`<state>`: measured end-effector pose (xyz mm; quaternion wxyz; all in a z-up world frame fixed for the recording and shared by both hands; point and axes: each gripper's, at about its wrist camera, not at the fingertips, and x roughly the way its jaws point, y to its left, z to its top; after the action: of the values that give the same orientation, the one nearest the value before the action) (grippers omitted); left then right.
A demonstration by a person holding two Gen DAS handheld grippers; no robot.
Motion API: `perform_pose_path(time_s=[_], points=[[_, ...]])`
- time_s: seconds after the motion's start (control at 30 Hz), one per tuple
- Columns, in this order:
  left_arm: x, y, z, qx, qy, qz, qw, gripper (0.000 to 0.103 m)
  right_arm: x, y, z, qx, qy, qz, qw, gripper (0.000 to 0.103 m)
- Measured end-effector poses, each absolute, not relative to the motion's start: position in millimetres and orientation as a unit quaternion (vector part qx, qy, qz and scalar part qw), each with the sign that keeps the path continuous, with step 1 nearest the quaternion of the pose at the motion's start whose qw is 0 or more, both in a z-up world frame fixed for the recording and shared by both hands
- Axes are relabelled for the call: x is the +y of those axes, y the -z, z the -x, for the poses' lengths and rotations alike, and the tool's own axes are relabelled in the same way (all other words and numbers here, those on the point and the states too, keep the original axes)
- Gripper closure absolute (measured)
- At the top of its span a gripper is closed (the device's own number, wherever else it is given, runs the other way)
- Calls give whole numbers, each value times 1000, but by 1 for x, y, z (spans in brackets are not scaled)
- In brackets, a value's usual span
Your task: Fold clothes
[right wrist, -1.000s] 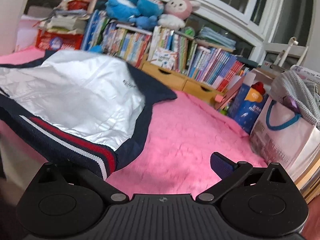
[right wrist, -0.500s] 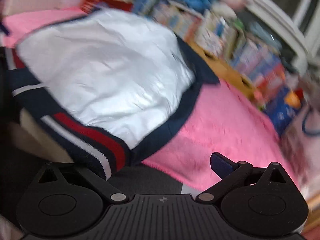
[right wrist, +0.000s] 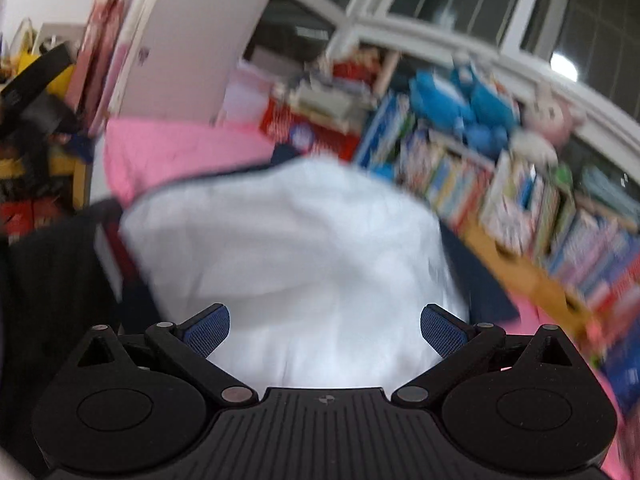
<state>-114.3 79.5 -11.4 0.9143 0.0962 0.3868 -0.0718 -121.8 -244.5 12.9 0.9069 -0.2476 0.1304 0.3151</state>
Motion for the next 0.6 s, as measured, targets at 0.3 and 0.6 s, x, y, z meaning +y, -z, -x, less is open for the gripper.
perform_pose_path(time_s=[0.3, 0.6], points=[[83, -24, 74, 323, 68, -51, 943, 0, -157, 6, 12, 142, -357, 215, 898, 0], [27, -5, -11, 314, 110, -34, 942, 0, -252, 37, 8, 278, -267, 124, 914, 0]])
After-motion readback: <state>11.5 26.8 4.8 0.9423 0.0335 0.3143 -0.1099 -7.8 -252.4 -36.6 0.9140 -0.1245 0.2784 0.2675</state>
